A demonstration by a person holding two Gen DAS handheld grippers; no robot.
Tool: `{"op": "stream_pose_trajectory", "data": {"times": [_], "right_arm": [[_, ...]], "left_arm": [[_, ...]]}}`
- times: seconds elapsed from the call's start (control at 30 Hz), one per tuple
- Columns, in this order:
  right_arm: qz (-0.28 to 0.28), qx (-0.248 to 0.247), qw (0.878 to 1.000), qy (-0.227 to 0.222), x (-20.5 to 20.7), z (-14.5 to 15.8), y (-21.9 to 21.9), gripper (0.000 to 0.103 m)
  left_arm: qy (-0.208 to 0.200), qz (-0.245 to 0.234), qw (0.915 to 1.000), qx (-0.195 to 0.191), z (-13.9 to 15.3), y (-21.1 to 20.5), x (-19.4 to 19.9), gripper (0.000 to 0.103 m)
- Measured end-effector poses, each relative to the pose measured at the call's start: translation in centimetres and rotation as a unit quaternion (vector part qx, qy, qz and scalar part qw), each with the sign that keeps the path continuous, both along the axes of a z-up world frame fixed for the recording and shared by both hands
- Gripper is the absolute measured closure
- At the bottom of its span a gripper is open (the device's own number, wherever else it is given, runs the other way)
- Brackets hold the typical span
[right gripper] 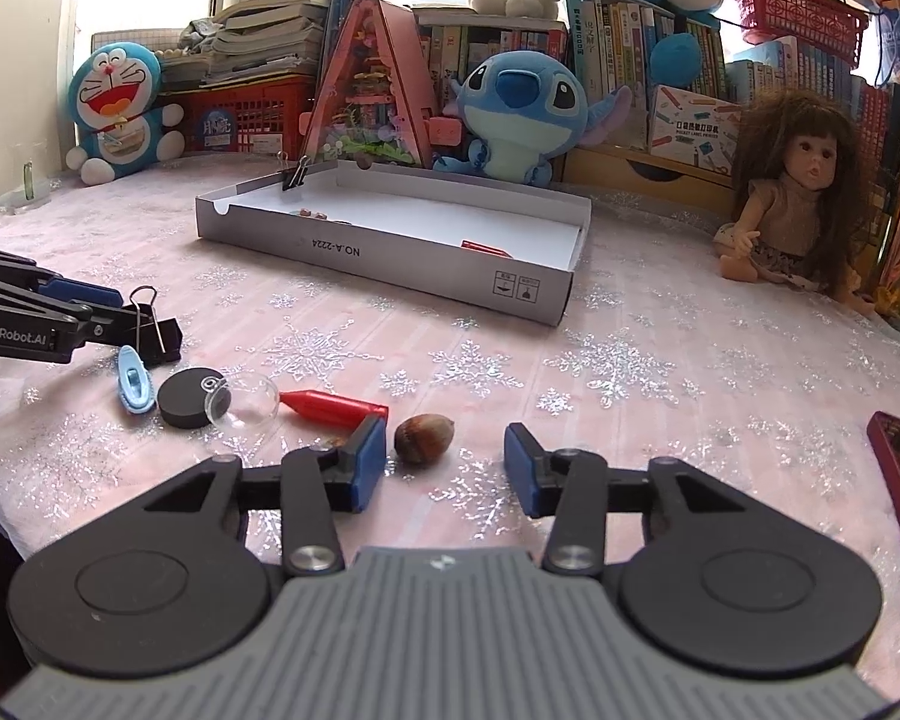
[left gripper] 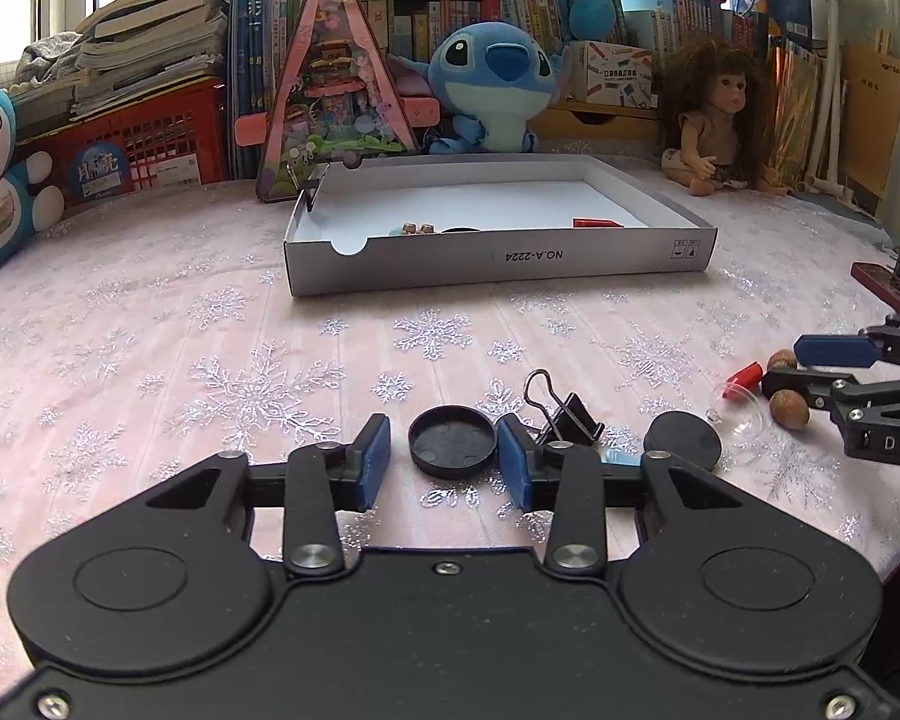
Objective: Organize rigid objects
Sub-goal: 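Grasp the black round lid with the left tool while the right tool grasps a brown nut, then carry the black lid and brown nut over the white tray with both tools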
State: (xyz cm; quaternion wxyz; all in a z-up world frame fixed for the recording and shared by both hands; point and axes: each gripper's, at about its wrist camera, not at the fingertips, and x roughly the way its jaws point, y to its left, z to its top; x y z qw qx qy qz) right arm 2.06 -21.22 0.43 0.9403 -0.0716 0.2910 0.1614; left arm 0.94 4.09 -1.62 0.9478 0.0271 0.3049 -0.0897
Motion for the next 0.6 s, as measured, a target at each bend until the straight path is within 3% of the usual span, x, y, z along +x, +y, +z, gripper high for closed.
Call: {"op": "stream_pose_trajectory", "data": {"times": [0.13,0.2,0.6], "right_arm": [[0.005,0.002,1.0,-0.002,-0.2,0.1,0.4,0.064],[0.002,0.002,1.0,-0.004,-0.3,0.2,0.4,0.075],[-0.043,0.015,0.999,-0.019,0.6,1.3,-0.9,0.077]], "left_arm": [[-0.004,0.001,1.0,0.0,0.0,-0.3,0.0,0.073],[-0.007,0.005,1.0,-0.001,0.1,-0.2,0.0,0.073],[-0.026,0.028,0.9992,0.001,1.9,0.9,0.9,0.073]]}}
